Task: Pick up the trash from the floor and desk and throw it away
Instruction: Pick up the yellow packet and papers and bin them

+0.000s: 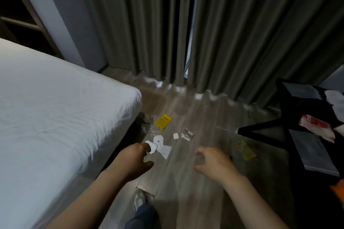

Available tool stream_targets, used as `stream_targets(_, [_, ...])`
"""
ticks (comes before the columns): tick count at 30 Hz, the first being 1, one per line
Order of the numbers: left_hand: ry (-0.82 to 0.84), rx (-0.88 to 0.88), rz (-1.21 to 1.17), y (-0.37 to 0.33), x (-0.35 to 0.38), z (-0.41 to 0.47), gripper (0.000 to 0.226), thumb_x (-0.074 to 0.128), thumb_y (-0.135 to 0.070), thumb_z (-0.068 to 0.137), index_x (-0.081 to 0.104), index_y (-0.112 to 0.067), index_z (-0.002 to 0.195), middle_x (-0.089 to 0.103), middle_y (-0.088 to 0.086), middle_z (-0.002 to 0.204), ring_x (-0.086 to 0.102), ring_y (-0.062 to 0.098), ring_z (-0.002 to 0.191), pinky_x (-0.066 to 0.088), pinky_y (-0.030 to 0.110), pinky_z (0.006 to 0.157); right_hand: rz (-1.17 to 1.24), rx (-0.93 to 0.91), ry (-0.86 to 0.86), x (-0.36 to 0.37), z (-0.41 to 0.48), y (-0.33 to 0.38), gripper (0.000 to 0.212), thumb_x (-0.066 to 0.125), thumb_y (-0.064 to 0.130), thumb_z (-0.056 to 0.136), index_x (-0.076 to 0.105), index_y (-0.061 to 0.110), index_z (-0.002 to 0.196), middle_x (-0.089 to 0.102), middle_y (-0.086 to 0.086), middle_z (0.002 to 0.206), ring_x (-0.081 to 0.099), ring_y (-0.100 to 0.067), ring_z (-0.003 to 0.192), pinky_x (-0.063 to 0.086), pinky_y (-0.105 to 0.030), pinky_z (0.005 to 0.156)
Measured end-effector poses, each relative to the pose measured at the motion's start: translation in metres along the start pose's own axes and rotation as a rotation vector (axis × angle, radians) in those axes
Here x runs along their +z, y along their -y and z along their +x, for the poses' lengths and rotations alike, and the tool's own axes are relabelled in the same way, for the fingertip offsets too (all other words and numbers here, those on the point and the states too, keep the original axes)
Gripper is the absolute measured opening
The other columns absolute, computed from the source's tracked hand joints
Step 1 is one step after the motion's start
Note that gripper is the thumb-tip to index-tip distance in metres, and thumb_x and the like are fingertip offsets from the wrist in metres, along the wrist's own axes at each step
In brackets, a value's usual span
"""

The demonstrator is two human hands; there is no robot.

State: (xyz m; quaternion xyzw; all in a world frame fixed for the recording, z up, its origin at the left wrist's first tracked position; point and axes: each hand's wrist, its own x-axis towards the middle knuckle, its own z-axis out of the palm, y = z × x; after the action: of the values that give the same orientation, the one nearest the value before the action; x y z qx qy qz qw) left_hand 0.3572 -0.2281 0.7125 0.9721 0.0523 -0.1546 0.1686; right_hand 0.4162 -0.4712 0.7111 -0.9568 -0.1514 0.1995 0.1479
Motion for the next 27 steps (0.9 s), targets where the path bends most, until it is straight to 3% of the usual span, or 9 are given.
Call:
stream_targets(4, [0.038,0.021,-0.017,0.012,-0.006,0.055,0.044,0.062,-0.042,0.083,0.054,-0.024,0.123,0.061,-0.005,0.118,0.059,0.012,0.105,0.044,0.021,0.084,0.007,0.044,0.028,-0.004,0.047,-0.003,0.037,0.065,0.038,0.076,0.059,0.027,0.111,0.062,0.005,0.117,0.056,-0.014,0.111,0.043,-0.023,0.083])
stream_targets(8, [0.071,0.033,-0.032,0.032,-0.019,0.114,0.046,0.062,-0.041,0.083,0.053,-0.024,0.125,0.061,-0.004,0.120,0.059,0.012,0.107,0.043,0.020,0.083,-0.002,0.103,0.074,-0.009,0.100,0.003,0.037,0.064,0.037,0.077,0.059,0.026,0.112,0.062,0.004,0.119,0.057,-0.016,0.111,0.044,-0.023,0.085])
stream_targets(16, [0.137,0.078,-0.039,0.074,-0.048,0.224,0.039,0.061,-0.037,0.083,0.057,-0.024,0.120,0.063,-0.003,0.116,0.060,0.015,0.105,0.039,0.019,0.076,0.030,0.213,0.100,-0.018,0.193,0.021,0.034,0.062,0.034,0.077,0.059,0.024,0.110,0.062,0.001,0.113,0.058,-0.017,0.102,0.028,-0.021,0.068])
stream_targets(19, [0.142,0.079,-0.047,0.079,-0.051,0.259,0.033,0.062,-0.032,0.083,0.060,-0.020,0.113,0.066,0.000,0.111,0.062,0.018,0.101,0.039,0.020,0.073,0.022,0.218,0.123,-0.021,0.223,0.022,0.035,0.061,0.034,0.080,0.057,0.023,0.113,0.062,0.002,0.115,0.058,-0.017,0.105,0.029,-0.018,0.060])
stream_targets(23, [0.183,0.085,-0.041,0.077,-0.046,0.293,0.037,0.061,-0.036,0.084,0.058,-0.022,0.118,0.065,-0.002,0.113,0.061,0.015,0.102,0.042,0.019,0.079,0.044,0.187,0.166,-0.024,0.259,0.010,0.034,0.062,0.032,0.080,0.057,0.020,0.111,0.061,-0.002,0.115,0.057,-0.019,0.106,0.039,-0.023,0.077])
stream_targets(27, [0.226,0.047,-0.024,0.069,-0.036,0.327,0.042,0.061,-0.038,0.084,0.054,-0.023,0.123,0.062,-0.003,0.118,0.059,0.015,0.108,0.043,0.021,0.086,0.044,0.160,0.221,-0.031,0.303,-0.014,0.033,0.062,0.030,0.081,0.058,0.017,0.111,0.062,-0.003,0.114,0.058,-0.020,0.108,0.041,-0.023,0.081])
